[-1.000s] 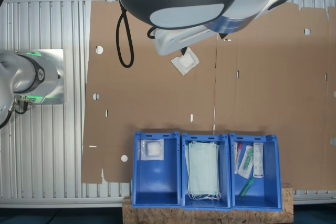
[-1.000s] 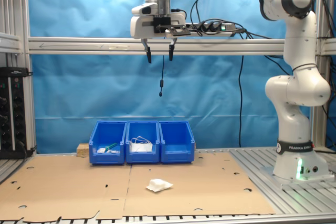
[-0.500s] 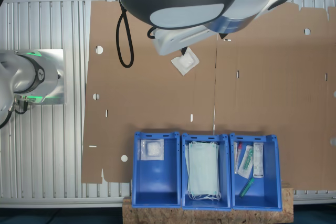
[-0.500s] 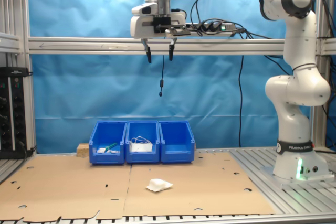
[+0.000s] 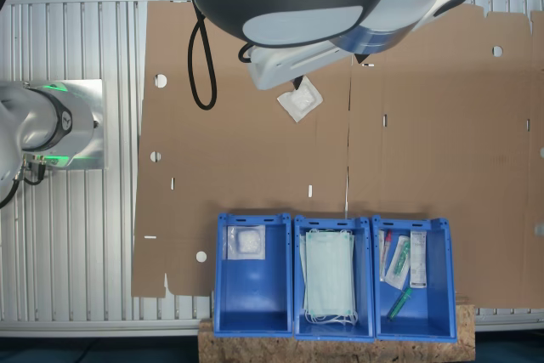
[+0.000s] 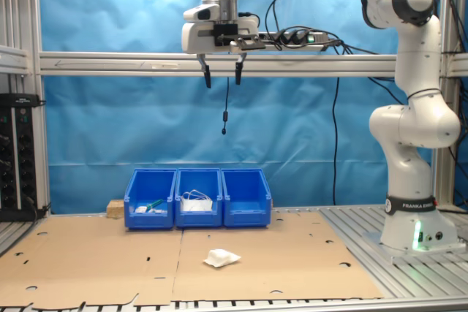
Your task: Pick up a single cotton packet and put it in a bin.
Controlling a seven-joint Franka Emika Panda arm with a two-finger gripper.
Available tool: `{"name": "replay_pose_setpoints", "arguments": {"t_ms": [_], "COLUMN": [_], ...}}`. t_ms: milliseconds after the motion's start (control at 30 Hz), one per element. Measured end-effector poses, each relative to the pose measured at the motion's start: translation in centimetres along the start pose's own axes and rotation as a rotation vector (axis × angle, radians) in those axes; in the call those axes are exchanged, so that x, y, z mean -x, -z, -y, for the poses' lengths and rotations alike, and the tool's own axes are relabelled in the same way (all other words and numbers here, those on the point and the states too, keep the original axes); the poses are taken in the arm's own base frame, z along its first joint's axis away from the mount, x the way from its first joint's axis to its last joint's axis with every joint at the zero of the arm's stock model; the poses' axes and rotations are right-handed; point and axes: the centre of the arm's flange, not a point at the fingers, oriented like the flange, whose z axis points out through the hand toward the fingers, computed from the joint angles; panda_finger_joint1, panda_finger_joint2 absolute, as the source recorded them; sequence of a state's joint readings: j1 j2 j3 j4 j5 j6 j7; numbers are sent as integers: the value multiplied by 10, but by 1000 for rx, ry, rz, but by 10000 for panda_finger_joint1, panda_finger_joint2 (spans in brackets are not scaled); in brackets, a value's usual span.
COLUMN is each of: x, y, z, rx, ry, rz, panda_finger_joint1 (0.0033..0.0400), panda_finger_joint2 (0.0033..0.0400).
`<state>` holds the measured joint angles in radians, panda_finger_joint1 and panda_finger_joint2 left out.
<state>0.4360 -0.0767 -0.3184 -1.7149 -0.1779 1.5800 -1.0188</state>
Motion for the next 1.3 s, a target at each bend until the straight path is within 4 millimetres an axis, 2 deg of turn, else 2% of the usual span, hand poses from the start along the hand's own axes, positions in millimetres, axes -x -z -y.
{"name": "replay_pose_setpoints", "arguments": {"t_ms": [467, 967, 1300], "x": [-1, -15, -37], "y": [-12, -47, -86], "z": [2, -2, -16], "rx": [-22, -57, -69], "ry": [5, 17, 29], "rz": [13, 48, 84], "panda_finger_joint1": [400, 400, 400], "panda_finger_joint2": [400, 400, 400]}}
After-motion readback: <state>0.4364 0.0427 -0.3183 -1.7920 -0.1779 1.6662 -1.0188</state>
